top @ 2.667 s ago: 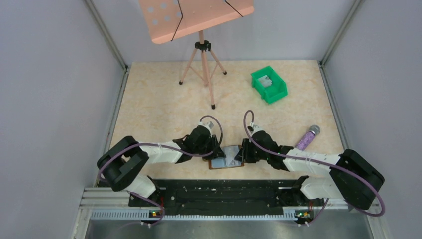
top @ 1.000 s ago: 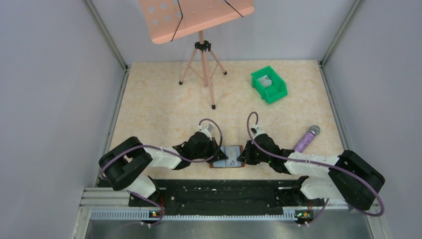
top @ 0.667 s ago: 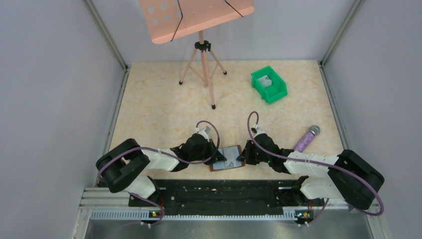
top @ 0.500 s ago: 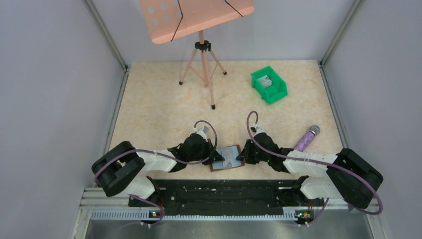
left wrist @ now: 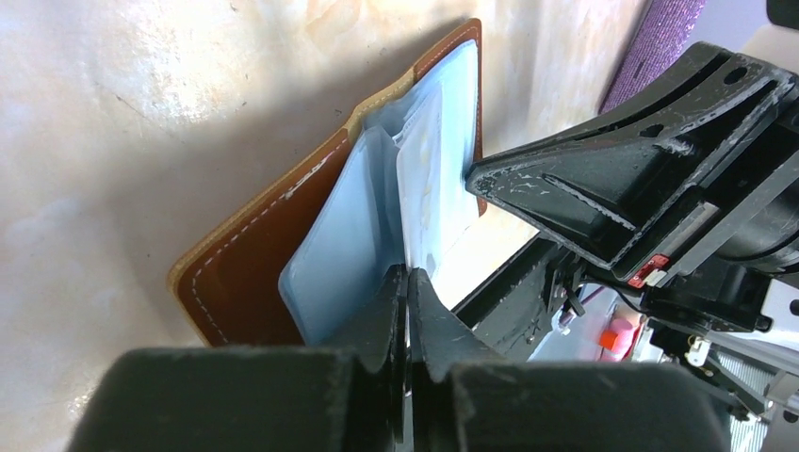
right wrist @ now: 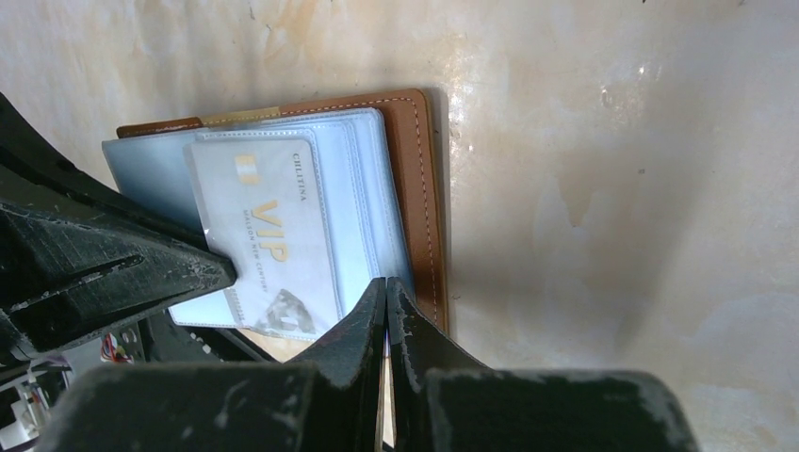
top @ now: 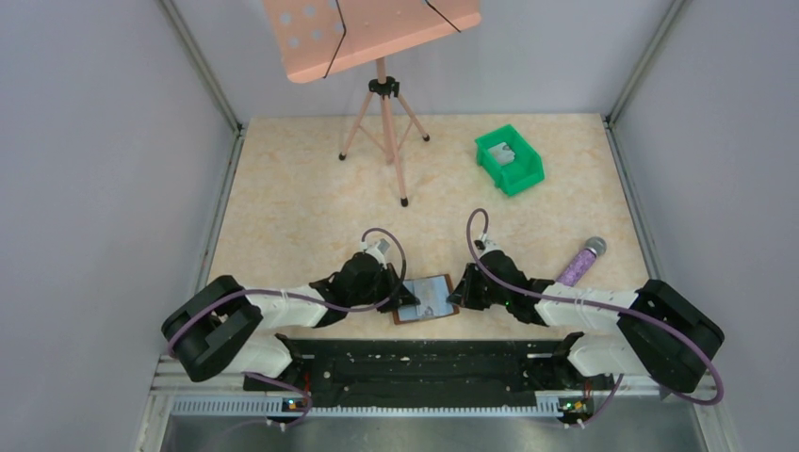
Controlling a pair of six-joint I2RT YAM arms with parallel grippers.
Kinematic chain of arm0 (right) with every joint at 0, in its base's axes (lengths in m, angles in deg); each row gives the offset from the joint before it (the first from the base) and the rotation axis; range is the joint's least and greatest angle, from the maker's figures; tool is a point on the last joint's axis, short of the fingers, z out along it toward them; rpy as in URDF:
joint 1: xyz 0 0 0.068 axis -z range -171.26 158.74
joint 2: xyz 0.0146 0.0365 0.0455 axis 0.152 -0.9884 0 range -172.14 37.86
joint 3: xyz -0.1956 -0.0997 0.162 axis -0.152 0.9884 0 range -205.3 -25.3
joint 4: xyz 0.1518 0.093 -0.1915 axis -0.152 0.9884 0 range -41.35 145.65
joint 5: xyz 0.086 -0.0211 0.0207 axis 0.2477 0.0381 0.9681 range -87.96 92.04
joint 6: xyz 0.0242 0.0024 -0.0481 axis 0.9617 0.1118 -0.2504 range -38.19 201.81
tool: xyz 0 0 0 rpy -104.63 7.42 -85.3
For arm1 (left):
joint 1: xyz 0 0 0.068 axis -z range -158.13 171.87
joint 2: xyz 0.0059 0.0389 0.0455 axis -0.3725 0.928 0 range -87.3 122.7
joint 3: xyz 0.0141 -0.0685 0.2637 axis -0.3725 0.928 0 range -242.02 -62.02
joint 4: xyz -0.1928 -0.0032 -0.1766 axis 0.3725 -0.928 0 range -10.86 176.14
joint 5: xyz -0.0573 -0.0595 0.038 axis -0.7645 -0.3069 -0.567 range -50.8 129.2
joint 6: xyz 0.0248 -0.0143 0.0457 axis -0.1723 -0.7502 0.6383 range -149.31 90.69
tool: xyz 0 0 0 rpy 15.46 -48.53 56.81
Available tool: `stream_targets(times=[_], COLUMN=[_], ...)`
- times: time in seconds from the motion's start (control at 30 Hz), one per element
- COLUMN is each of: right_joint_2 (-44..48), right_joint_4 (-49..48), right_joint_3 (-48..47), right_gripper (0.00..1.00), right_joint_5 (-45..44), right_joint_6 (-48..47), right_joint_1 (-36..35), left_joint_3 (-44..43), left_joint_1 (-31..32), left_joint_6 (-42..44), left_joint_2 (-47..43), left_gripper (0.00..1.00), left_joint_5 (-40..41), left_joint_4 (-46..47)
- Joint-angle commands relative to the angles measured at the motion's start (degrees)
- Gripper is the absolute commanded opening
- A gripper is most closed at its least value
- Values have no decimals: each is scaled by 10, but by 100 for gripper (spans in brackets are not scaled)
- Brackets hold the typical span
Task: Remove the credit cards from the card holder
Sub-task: Remove the credit card from the card holder.
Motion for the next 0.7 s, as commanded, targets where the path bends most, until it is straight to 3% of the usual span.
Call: stream_targets(times=[0.0,0.67], right_joint_2=[-15,-37], right_joint_4=[61,63], right_joint_3=[-5,-18], right_gripper=[0,0], right_joint_5=[-35,-40], right_joint_6=[-23,-25], right_joint_1=[10,12], left_joint_3=[-6,38], left_joint_1=[-4,-32], left_joint_6=[20,22], left_joint_2=[9,-57], left_gripper=[0,0], left_joint_5=[-18,-12], left_joint_4=[-2,-34])
